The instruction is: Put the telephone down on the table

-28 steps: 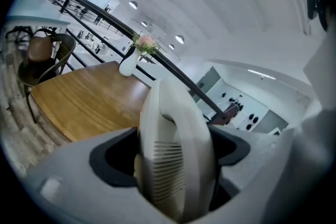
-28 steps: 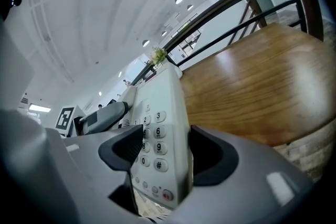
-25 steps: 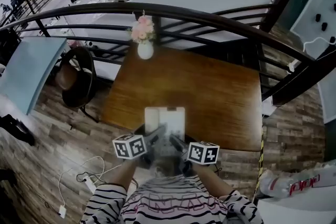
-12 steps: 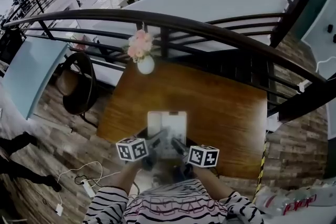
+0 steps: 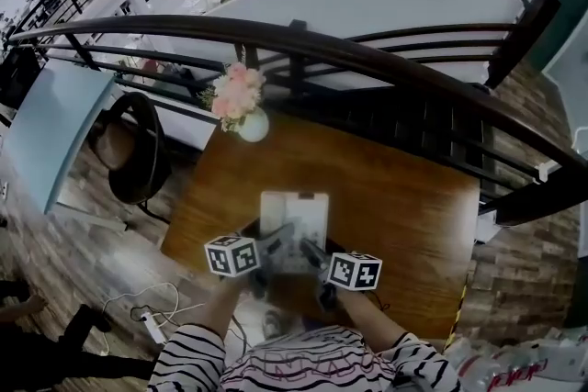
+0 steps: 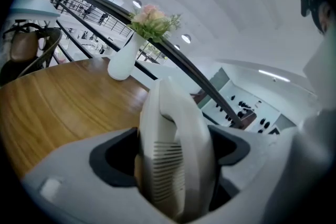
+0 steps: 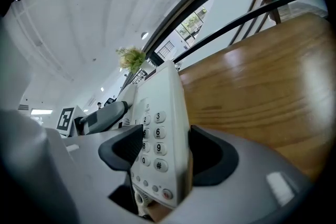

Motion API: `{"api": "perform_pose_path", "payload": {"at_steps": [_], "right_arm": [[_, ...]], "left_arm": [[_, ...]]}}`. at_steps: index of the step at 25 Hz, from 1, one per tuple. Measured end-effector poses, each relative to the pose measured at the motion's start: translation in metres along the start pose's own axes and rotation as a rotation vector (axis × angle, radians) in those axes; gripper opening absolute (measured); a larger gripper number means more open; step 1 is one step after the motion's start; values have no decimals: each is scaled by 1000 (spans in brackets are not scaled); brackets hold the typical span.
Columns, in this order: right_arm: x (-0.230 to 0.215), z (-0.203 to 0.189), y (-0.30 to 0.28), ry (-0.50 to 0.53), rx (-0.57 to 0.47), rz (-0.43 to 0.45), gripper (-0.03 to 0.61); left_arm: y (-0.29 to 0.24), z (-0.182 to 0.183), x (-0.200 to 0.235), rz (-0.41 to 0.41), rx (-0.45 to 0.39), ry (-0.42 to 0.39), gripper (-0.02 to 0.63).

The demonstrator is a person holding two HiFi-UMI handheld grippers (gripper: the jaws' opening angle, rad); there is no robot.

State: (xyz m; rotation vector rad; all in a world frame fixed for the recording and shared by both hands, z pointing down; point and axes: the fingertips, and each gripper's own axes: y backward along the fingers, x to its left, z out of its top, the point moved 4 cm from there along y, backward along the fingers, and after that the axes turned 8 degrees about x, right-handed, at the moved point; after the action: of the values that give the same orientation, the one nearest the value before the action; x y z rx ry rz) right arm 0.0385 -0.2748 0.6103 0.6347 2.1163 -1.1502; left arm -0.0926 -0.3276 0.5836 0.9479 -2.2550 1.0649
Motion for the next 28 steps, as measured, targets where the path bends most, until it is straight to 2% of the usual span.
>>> {"api": "perform_pose_path", "payload": {"at_steps": [19, 28], "right_arm": [[-68, 86, -70, -94, -39, -48, 279], [-93, 126, -92, -125, -55, -62, 281]], "left_arm": [[-109, 72, 62, -83, 100, -115, 414], [-154, 103, 82, -107, 129, -127, 414]]}}
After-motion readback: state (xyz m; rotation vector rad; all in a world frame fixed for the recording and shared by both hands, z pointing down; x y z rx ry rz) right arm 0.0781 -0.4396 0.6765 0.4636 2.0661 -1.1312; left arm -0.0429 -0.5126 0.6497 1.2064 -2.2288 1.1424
